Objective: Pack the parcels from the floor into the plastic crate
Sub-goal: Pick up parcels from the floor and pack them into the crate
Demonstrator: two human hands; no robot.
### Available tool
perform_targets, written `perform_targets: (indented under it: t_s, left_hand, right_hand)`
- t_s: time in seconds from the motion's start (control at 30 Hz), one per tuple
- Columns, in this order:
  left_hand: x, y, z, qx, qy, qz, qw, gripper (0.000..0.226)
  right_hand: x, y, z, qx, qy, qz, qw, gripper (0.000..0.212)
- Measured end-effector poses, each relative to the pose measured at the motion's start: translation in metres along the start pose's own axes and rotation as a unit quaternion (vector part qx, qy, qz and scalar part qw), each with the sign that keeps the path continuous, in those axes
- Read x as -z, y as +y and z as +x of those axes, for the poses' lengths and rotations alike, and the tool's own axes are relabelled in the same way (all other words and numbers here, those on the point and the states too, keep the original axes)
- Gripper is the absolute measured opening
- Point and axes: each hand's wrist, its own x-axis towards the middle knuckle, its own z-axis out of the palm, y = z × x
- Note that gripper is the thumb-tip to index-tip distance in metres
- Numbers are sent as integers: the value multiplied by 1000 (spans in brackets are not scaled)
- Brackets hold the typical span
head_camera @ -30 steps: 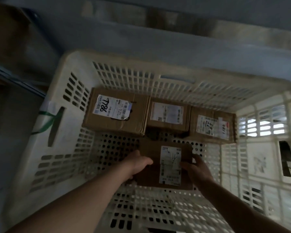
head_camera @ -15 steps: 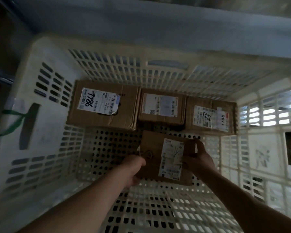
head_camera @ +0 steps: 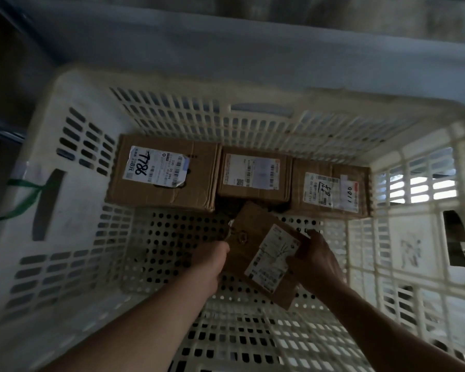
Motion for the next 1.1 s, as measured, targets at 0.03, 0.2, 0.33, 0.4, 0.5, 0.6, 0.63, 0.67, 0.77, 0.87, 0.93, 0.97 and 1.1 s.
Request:
perform_targets:
  t_s: [0.03, 0.2, 0.33, 0.4, 0.5, 0.6, 0.63, 0.67, 0.77, 0.87, 0.93, 0.97, 1.1]
  left_hand:
    - [0, -2, 0, 6, -6, -5, 1000, 15]
    - [3, -6, -2, -10, 1, -32, 999, 21]
    - [5, 4, -10, -36, 4, -21, 999, 10]
    - [5, 7, -10, -42, -15, 8, 999, 12]
    - [3, 7, -5, -56, -17, 57, 997, 38]
    - [4, 2, 1, -61, -28, 127, 990, 45]
    - [5, 1, 2, -62, -30, 146, 987, 43]
    - [8, 0, 2, -60, -34, 156, 985, 44]
    - [21, -1, 5, -53, -29, 166, 984, 47]
    - [38, 2, 8, -48, -25, 165, 985, 42]
    - [47, 6, 9, -54, -16, 163, 985, 39]
    - [52, 7, 12, -61, -7, 158, 986, 41]
    - [69, 14, 19, -79, 42, 173, 981, 51]
  right_hand:
    - [-2, 2, 4, 7, -13, -15, 1000, 49]
    - [-2, 2, -5, -22, -65, -42, 997, 26]
    - [-8, 4, -13, -38, -130, -16, 991, 13]
    - [-13, 3, -14, -48, -158, 6, 986, 17]
    - [-15, -2, -15, -35, -158, 34, 986, 15]
    - [-14, -12, -15, -18, -167, 103, 980, 20]
    - [-15, -15, -14, -20, -180, 114, 977, 16]
    - [-14, -18, -15, -24, -199, 126, 972, 13]
    - [-13, -30, -22, -21, -243, 143, 959, 5]
    - [-19, -52, -25, -9, -238, 127, 963, 15]
    - [-25, -68, -26, -12, -235, 131, 963, 4]
    - [-29, -74, -26, -14, -235, 133, 963, 16]
    - [-42, -96, -32, -36, -267, 135, 953, 28]
